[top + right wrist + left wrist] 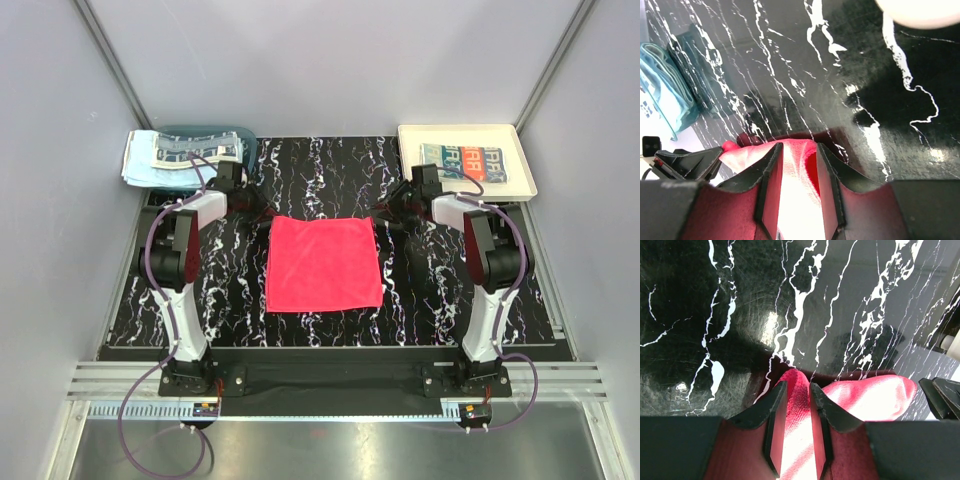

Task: Fold and stack the towels
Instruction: Fold the towel

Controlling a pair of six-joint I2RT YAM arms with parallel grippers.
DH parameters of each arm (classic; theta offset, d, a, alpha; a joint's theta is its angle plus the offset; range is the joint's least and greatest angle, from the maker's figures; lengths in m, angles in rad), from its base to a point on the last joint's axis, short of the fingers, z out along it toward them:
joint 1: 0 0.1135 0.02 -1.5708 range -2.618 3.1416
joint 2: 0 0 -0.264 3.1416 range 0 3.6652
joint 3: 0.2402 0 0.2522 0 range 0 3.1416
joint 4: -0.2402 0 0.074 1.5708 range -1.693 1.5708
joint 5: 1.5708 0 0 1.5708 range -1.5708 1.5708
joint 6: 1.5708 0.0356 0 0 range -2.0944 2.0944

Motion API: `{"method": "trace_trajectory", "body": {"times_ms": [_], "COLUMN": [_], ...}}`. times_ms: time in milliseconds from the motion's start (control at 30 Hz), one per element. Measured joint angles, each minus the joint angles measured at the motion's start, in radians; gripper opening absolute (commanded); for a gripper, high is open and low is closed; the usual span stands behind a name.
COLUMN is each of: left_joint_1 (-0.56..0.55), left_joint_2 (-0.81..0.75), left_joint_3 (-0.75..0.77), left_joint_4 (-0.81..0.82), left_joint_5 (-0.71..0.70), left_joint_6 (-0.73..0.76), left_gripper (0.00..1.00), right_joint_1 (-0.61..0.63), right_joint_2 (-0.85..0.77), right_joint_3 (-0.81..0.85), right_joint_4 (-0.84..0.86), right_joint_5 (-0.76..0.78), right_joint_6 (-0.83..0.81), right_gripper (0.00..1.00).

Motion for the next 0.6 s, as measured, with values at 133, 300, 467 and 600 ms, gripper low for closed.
{"method": "trace_trajectory", "body": {"times_ms": [133,300,467,600], "left_joint_1": [0.0,0.0,0.0,0.0], "left_joint_2": [0.005,0.005,0.006,0.007], "left_joint_3": [0.0,0.0,0.0,0.0], "left_joint_4": [0.0,0.001,0.002,0.002], "left_joint_5": [0.0,0.001,0.002,0.002], "left_joint_6": [0.0,-0.001,-0.002,-0.002], "left_gripper": [0.28,0.27,0.26,0.25], "right_joint_1": [0.0,0.0,0.0,0.0], "right_joint_2": [0.015,0.035,0.046,0.051], "right_joint_3": [0.0,0.0,-0.001,-0.006], "right_joint_4": [0.004,0.029,0.055,0.068], "right_joint_5": [-0.009,-0.019,-0.032,-0.034], "right_joint_6": [0.009,0.024,0.041,0.048], "right_gripper": [0.39,0.39,0.39,0.39]}}
